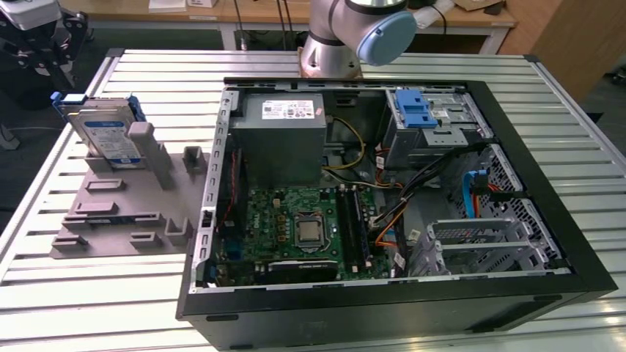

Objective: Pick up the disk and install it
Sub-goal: 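Pick up the disk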

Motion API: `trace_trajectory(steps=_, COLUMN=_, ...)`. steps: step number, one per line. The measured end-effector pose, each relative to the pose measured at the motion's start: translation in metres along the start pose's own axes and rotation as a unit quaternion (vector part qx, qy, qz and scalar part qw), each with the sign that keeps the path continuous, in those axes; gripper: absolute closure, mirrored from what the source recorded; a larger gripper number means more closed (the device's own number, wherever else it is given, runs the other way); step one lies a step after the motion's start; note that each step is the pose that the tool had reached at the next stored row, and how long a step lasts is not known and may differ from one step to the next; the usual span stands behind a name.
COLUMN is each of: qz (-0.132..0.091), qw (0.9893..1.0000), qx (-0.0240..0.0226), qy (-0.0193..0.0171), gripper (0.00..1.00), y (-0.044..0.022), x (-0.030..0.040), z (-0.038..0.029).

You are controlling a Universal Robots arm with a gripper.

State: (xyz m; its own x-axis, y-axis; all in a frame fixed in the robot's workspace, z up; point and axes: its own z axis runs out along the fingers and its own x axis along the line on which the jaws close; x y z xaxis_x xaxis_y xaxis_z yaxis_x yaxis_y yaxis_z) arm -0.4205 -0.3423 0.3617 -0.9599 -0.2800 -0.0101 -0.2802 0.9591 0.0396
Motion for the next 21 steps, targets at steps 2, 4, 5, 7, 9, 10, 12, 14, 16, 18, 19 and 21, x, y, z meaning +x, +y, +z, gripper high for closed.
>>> trace_trajectory(steps=2, qz=-0.001, qw=1.0, qx=0.0, qy=0.0, gripper=0.89, y=0.0, x=0.0, z=0.0)
trace_trajectory(steps=4, qz=-0.003, qw=1.0, qx=-0.0001, qy=0.0001, gripper=0.89, y=0.0, x=0.0, z=0.0)
trace_trajectory(steps=5, qz=-0.006, qw=1.0, qx=-0.0001, qy=0.0002, gripper=0.89, y=0.0, x=0.0, z=0.0)
trace_trajectory(steps=7, qz=-0.013, qw=0.9999, qx=-0.0001, qy=0.0005, gripper=0.89, y=0.0, x=0.0, z=0.0)
trace_trajectory(steps=9, qz=-0.059, qw=0.9982, qx=-0.0006, qy=0.0023, gripper=0.89, y=0.0, x=0.0, z=0.0003)
trace_trajectory(steps=10, qz=-0.068, qw=0.9977, qx=-0.0007, qy=0.0027, gripper=0.89, y=0.0, x=0.0, z=0.0004)
trace_trajectory(steps=12, qz=-0.087, qw=0.9962, qx=-0.0009, qy=0.0034, gripper=0.89, y=0.0, x=0.0, z=0.0006)
trace_trajectory(steps=14, qz=-0.105, qw=0.9945, qx=-0.0011, qy=0.0041, gripper=0.89, y=0.0, x=0.0, z=0.0008)
trace_trajectory(steps=16, qz=-0.121, qw=0.9926, qx=-0.0012, qy=0.0048, gripper=0.89, y=0.0, x=0.0, z=0.0009)
trace_trajectory(steps=18, qz=-0.13, qw=0.9915, qx=-0.0013, qy=0.0052, gripper=0.89, y=0.0, x=0.0, z=0.0009)
trace_trajectory(steps=19, qz=-0.131, qw=0.9914, qx=-0.0013, qy=0.0052, gripper=0.89, y=0.0, x=0.0, z=0.0009)
trace_trajectory(steps=21, qz=-0.131, qw=0.9914, qx=-0.0013, qy=0.0052, gripper=0.89, y=0.0, x=0.0, z=0.001)
